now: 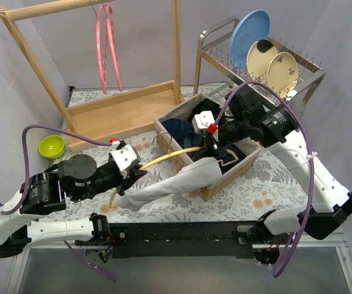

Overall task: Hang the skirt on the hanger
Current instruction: Pass the hanger from the left arm to the right

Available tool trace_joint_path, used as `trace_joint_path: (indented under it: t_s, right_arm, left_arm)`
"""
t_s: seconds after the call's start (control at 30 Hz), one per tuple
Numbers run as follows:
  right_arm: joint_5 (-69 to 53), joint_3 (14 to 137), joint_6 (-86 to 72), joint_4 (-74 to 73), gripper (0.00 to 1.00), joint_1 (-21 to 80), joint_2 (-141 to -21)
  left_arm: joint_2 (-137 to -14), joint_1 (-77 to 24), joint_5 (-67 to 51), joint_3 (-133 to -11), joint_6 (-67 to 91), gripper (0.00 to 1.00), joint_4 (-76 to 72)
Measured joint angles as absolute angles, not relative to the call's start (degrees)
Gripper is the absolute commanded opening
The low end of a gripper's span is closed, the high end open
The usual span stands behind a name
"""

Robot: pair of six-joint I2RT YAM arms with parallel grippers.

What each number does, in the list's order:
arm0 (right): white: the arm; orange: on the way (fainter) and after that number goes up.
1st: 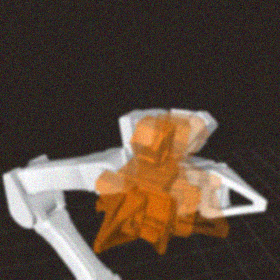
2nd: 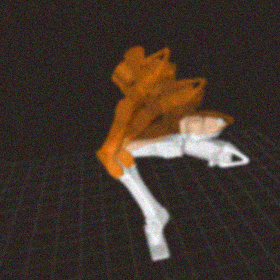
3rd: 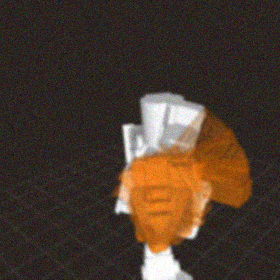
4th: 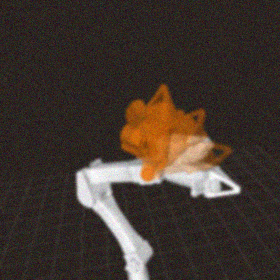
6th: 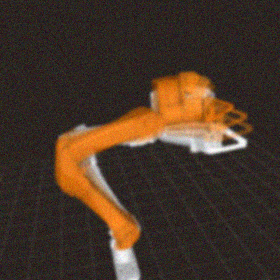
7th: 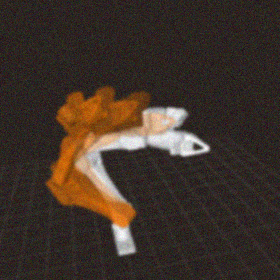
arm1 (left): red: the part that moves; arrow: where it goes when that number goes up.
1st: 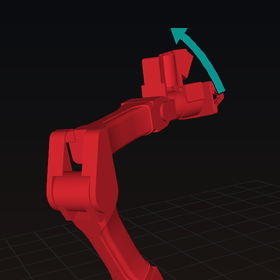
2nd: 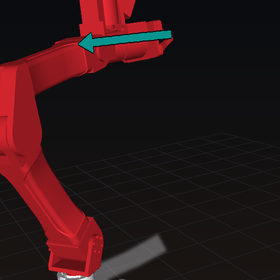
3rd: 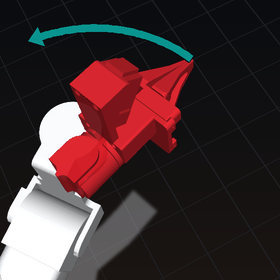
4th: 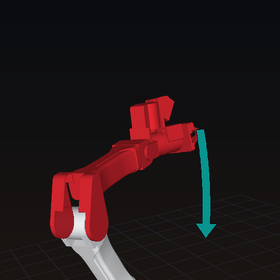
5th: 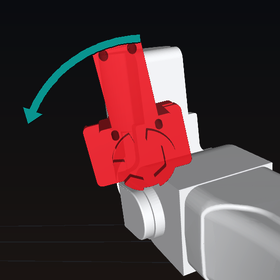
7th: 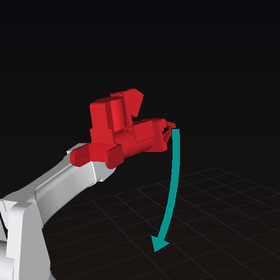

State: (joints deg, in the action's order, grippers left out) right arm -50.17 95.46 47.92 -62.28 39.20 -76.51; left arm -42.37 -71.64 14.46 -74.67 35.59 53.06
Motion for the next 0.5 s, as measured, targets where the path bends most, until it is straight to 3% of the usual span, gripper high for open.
trace_joint_path:
  t_s: [0.03,0.07,0.1,0.17,0.2,0.33,0.5]
  right_arm:
    - [-50.57,95.57,47.51,-62.15,0.01,38.85,-76.79]
    - [-50.74,95.9,46.76,-61.98,0.01,38.54,-77.08]
    - [-50.7,96.38,45.47,-61.73,0.01,38.17,-77.3]
    - [-49.87,97.73,42.13,-60.6,0.01,36.93,-77.47]
    - [-48.56,98.74,40.23,-60.34,0.01,35.48,-77.47]
    - [-43.2,104.68,32.58,-56.75,0.01,25.32,-79.02]
    - [-35.03,110.74,24.6,-49.69,0.01,21.19,-83.13]
  left_arm:
    - [-42.37,-71.64,14.92,-74.72,35.64,0.03,52.97]
    - [-42.39,-71.64,15.73,-74.74,35.59,0.17,52.71]
    - [-42.46,-71.66,16.51,-74.76,35.59,0.45,52.23]
    - [-42.57,-71.64,19.35,-75.13,35.66,0.62,50.94]
    - [-42.41,-71.57,21.17,-75.68,35.94,0.81,50.85]
    - [-39.72,-71.42,27.46,-78.78,37.12,0.98,49.71]
    - [-35.9,-71.37,32.67,-81.49,38.83,0.98,47.94]
